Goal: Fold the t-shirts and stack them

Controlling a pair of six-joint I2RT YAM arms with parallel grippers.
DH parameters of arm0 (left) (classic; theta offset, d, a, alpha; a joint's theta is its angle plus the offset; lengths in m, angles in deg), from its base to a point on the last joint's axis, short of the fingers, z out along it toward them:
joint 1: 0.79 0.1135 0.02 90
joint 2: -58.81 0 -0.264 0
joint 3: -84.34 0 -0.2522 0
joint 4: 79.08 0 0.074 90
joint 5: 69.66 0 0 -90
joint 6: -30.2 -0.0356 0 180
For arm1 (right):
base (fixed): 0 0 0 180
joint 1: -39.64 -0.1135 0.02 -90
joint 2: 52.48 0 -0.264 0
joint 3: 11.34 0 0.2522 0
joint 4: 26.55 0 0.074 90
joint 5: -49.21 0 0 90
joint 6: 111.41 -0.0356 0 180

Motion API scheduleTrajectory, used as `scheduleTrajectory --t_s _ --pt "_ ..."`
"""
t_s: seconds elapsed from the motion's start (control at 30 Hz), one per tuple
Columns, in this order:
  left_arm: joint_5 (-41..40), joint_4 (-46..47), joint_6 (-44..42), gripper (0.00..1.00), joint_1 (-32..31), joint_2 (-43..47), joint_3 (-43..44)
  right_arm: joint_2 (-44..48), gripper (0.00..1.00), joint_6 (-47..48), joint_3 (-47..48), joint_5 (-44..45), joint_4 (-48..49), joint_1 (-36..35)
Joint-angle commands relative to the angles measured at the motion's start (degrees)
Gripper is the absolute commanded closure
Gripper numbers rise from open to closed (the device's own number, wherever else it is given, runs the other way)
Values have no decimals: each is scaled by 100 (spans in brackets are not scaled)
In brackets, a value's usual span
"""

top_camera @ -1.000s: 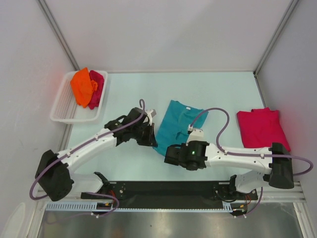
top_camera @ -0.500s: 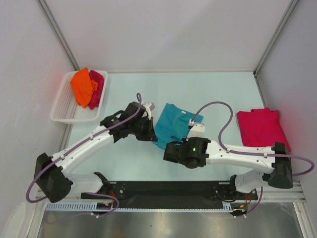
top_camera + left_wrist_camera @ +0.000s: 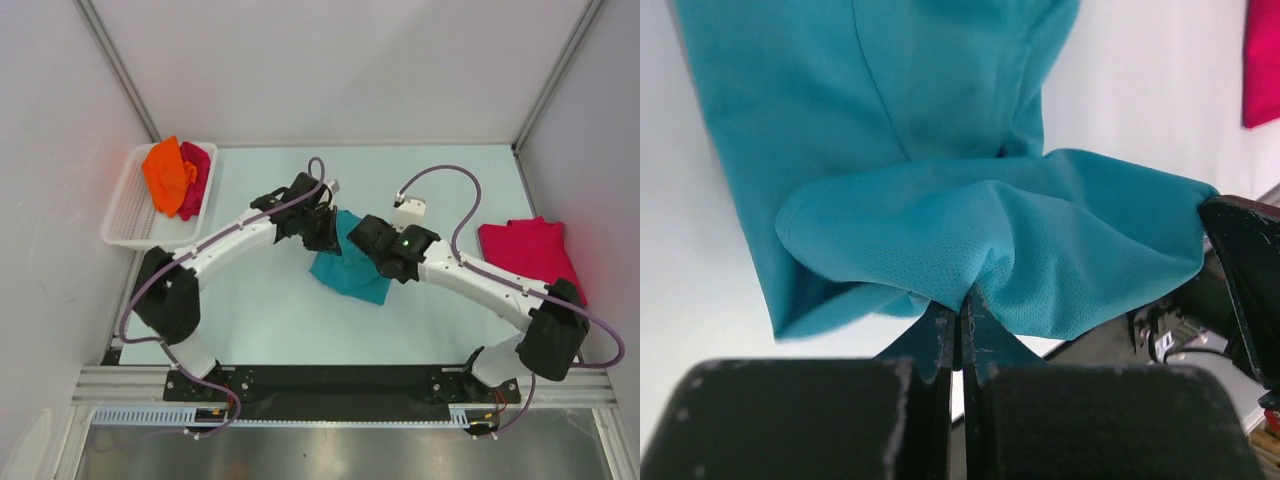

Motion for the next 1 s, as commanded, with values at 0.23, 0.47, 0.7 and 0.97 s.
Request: scheduleTrajectory --t_s 0.23,0.47,0.7,0.97 --pt "318 35 -338 100 556 -1305 1488 -753 100 1536 225 -295 1496 1119" --pt "389 -105 -417 100 785 -1771 1972 -1158 100 1843 356 -470 1821 1524" --pt "564 -105 -418 100 881 -2245 2227 -1439 100 1984 506 -532 2032 1770" --pt "767 -79 -303 100 996 -2720 2737 -1721 100 2011 743 -445 2103 1911"
